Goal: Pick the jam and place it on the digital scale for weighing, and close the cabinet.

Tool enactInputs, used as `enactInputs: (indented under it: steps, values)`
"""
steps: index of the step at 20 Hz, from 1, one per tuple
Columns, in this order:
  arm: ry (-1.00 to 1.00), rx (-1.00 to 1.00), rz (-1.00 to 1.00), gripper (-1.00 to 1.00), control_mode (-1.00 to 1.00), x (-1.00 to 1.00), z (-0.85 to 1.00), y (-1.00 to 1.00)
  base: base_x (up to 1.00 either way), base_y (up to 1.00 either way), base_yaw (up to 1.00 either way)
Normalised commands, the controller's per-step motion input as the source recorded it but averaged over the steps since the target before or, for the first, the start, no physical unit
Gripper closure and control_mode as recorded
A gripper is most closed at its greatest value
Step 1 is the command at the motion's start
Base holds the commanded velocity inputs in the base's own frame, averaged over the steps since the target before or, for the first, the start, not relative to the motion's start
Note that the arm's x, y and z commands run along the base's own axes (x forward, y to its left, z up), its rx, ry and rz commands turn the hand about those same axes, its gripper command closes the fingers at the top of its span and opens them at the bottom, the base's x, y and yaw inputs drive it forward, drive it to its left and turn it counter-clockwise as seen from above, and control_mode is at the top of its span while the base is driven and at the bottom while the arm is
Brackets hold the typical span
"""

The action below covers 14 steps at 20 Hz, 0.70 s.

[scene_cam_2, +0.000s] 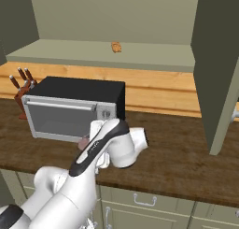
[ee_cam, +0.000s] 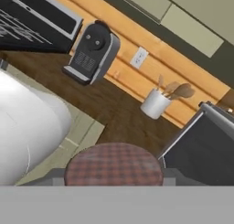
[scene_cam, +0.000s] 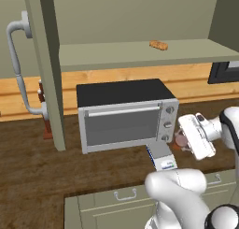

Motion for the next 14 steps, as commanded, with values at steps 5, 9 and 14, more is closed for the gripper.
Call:
enactInputs:
  steps: [5, 9, 14]
  values:
    - [-0.10, 0.05, 0.04, 1.00, -1.00, 0.23, -0.17, -0.01, 0.00, 0.00, 0.00]
    - [0.00, 0.05, 0.06, 1.00, -1.00, 0.40, -0.21, -0.01, 0.00, 0.00, 0.00]
    - [0.06, 0.12, 0.10, 1.00, -1.00, 0.48, -0.22, -0.29, 0.00, 0.00, 0.00]
